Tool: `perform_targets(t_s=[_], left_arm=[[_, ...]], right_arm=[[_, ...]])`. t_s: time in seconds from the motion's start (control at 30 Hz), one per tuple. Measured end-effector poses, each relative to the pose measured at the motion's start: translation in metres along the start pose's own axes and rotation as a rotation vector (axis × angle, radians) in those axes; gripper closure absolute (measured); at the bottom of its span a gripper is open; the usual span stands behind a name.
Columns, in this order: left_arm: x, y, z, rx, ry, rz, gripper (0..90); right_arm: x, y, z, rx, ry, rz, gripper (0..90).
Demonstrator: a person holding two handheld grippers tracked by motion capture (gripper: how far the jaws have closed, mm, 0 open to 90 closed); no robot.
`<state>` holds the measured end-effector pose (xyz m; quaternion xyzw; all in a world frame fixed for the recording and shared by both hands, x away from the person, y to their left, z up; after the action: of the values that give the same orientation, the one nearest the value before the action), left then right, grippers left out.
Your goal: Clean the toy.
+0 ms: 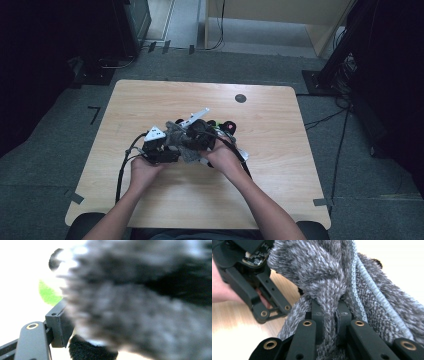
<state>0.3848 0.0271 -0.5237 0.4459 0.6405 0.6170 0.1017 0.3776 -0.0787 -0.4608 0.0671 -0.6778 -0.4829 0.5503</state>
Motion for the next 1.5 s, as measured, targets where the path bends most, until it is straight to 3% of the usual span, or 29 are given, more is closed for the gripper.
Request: perform_targets(t_s=[0.13,0.4,0.47,0.8,1.03,1.17,1.2,1.37,1.47,1.5], left_arm=[[-0.001,0.0,-0.002,-0.008,-0.003,0.001,19.4],[-0.001,0.0,0.0,0.015,-0.004,-0.003,20.9],[-0.001,0.001,0.002,0.041,-0.014,-0.004,21.6],[-0.002,0.002,0.002,0.038,-0.013,0.009,24.9],[0.0,0.004,0.002,0.03,-0.016,0.019,33.7],[0.0,0.005,0.0,0.031,-0.012,0.03,37.7],[0.0,0.006,0.0,0.033,-0.01,0.031,38.7],[0.001,0.006,-0.002,0.043,-0.004,0.038,39.0],[0.001,0.006,-0.002,0.044,-0.001,0.041,39.2],[0.001,0.006,-0.002,0.044,0.0,0.042,39.2]], right_arm=[[0.007,-0.006,0.001,-0.009,0.01,-0.007,82.4],[0.023,-0.016,0.0,-0.02,0.013,-0.007,82.4],[0.028,-0.023,0.0,-0.015,0.015,0.021,82.4],[0.041,-0.043,0.003,-0.025,0.01,0.071,82.2],[0.048,-0.037,0.013,-0.043,0.002,0.013,82.4],[0.043,-0.035,0.026,-0.034,0.012,0.005,82.3],[0.034,-0.036,0.032,-0.025,0.01,0.013,82.3],[0.014,-0.041,0.038,-0.017,0.019,0.033,82.3],[0.0,-0.044,0.041,-0.006,0.01,0.031,82.2],[-0.006,-0.045,0.041,0.008,-0.013,0.039,82.1]])
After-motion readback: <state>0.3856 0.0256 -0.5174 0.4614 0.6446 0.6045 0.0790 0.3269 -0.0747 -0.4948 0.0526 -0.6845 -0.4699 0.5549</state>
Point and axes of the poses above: each handheld gripper's, and its own axes: x roughly backward along the jaws, y roughly out of its top, z roughly to its left, the point moved 7 cm from there along -x, roughly forward along the jaws, and after that the axes turned 8 degrees about -z, right-handed, at the moved point
